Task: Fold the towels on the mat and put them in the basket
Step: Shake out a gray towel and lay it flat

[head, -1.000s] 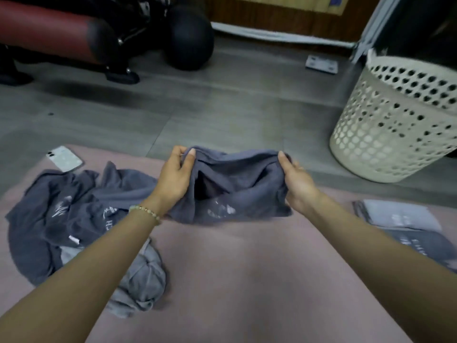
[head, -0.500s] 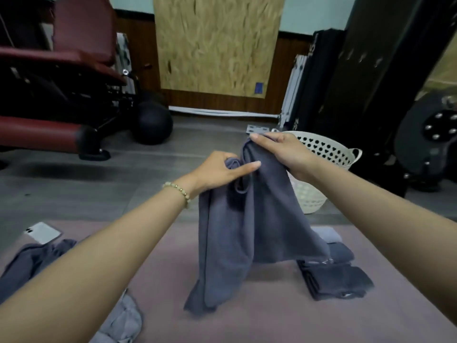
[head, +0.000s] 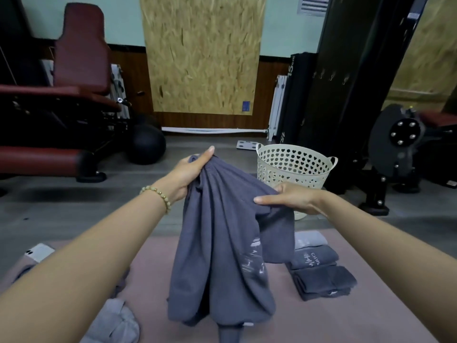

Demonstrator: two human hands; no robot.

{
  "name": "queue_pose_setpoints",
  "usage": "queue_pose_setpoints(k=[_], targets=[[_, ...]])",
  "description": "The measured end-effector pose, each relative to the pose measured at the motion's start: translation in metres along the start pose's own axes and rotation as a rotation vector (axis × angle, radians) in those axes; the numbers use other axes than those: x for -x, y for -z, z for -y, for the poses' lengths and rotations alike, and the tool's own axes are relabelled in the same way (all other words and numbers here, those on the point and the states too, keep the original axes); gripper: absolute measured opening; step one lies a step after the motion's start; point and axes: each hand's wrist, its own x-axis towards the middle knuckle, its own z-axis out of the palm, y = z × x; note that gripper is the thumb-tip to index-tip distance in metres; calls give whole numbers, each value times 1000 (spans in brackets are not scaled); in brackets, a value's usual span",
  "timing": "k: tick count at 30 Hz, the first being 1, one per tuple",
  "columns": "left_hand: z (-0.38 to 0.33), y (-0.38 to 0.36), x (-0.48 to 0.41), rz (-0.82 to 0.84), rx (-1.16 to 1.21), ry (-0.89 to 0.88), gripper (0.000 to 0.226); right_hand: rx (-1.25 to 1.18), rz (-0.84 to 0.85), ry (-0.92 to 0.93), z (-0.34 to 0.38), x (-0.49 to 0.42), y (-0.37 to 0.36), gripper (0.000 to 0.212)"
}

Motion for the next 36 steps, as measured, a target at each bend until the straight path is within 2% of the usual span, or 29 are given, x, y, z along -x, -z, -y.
queue_pose_setpoints(k=[4,6,7,10,13,16,17,20,23,27,32,34,36], targets=[[13,13,0,-146,-169,-148,35,-136,-141,24,-9,3,9,32],[20,23,0,-132,-263,-184,40,-153,-188,45,-13,1,11,31],[22,29,1,-85,-323,-165,40,-166,-153,49,-16,0,12,32],[27,48,7,132,-486,3,46,-243,-4,7,-27,0,9,32],[36,60,8,319,-540,173,54,-341,59,-50,-39,-6,8,36],[55,70,-6,446,-478,313,85,-380,128,-129,-58,-22,5,77],[66,73,-13,486,-459,367,92,-378,156,-160,-66,-30,3,84],[107,78,-40,584,-437,514,90,-348,180,-248,-91,-57,-6,74],[160,80,-75,527,-443,605,83,-323,174,-312,-121,-93,-15,79],[238,75,-122,393,-519,633,43,-287,138,-416,-178,-148,-31,49],[316,59,-179,386,-773,600,39,-93,92,-520,-243,-214,-42,38],[340,52,-207,254,-788,502,37,-82,-53,-470,-264,-244,-46,36],[364,48,-236,65,-788,361,31,-165,-303,-320,-288,-275,-50,29]])
